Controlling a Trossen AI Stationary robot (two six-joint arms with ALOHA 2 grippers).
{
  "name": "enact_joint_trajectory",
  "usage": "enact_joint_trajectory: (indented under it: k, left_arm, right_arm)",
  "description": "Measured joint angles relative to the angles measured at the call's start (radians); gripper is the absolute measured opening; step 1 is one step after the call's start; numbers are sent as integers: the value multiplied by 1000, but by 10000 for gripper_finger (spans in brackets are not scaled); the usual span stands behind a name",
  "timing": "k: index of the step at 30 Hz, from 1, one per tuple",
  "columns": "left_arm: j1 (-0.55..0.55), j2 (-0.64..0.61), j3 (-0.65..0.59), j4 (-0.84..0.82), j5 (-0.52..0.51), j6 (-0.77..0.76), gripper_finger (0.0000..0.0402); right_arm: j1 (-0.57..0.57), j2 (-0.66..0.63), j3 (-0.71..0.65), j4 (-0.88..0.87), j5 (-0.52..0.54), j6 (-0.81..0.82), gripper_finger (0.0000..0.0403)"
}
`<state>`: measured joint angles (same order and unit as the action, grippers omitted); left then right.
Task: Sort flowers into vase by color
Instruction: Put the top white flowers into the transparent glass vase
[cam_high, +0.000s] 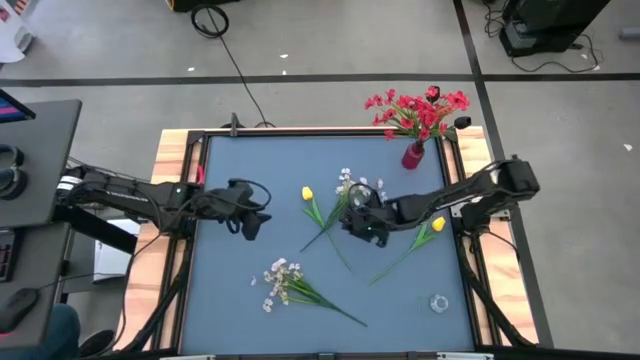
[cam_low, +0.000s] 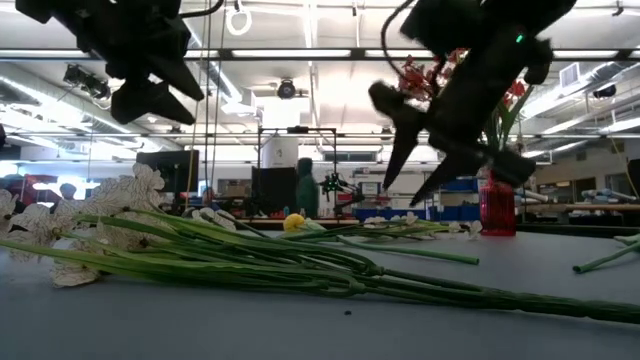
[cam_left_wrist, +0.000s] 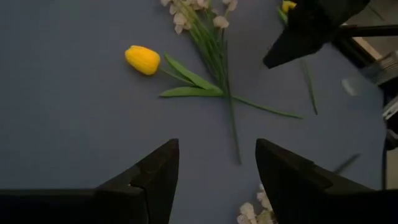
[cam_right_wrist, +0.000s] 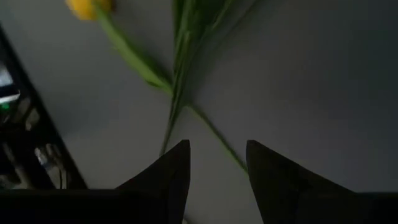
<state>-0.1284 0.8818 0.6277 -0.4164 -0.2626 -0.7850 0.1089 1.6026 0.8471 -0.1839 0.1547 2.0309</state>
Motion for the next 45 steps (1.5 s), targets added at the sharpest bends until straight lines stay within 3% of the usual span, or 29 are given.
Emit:
enact_joint_trajectory:
  k: [12,17,29,40,45]
  left_arm:
    - [0,0,0,-94,8,-37,217]
    - [0,0,0,-155,18,-63,217]
    - [0,0,0,-157,19,-63,217]
    - [0,0,0,-157,18,-43,217]
    - [0,0,0,-162,23,-57,217]
  right_arm:
    - [-85,139,21,151,6,72,157]
    - [-109,162,65,122,15,94,157]
    - [-194,179,66,50,-86,152,157]
    - [-252,190,66,92,-97,162,157]
    - [-240,196,79,84,-49,149,157]
